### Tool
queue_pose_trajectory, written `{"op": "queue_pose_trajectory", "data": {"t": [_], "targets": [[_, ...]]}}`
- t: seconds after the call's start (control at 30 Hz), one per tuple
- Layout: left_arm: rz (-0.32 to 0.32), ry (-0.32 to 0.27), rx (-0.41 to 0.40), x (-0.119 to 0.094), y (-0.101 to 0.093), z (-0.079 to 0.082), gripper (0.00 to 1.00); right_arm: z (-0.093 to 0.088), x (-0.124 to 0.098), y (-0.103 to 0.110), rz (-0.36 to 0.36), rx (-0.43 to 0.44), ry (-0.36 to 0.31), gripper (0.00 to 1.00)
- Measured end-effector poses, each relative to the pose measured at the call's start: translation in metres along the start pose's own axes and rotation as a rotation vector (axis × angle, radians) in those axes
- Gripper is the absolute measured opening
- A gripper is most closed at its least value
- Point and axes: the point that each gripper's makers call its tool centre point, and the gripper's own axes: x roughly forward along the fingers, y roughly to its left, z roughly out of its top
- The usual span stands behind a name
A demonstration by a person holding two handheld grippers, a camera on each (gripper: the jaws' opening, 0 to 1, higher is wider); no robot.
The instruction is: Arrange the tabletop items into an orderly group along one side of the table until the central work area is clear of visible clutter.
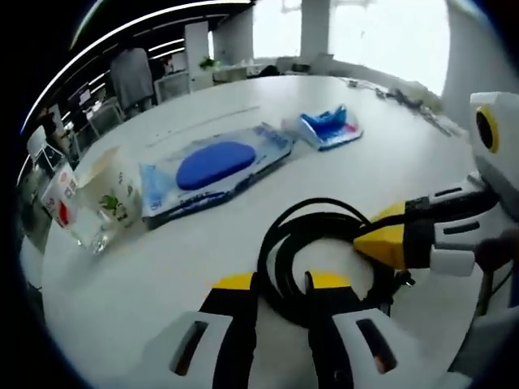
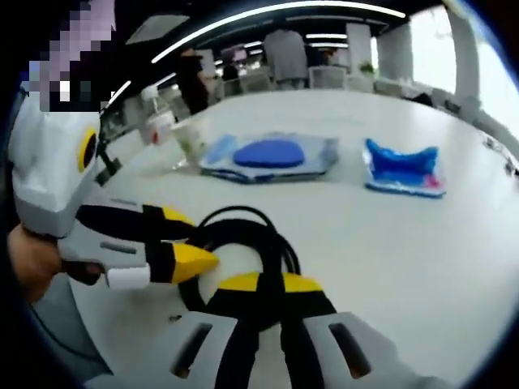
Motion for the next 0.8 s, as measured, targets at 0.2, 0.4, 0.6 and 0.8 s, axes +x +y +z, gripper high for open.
{"op": "queue_pose_trajectory", "data": {"t": [0.2,0.4,0.6,0.8], "targets": [[-0.055,0.016,-0.069,-0.001,0.001,0.000,0.08,0.004,-0.004,0.001,-0.002,-0.014,0.007,0.00],[-0.076,-0.019,-0.107,-0.012,-0.002,0.007,0.06,0.009,-0.016,0.002,0.013,0.016,-0.031,0.00],[-0.111,-0.046,-0.110,-0.014,-0.013,0.022,0.05,0.019,-0.030,-0.009,0.000,0.065,-0.070,0.00],[-0.130,-0.084,-0.130,-0.015,-0.022,0.048,0.05,0.038,-0.042,-0.022,-0.007,0.098,-0.106,0.00]]}}
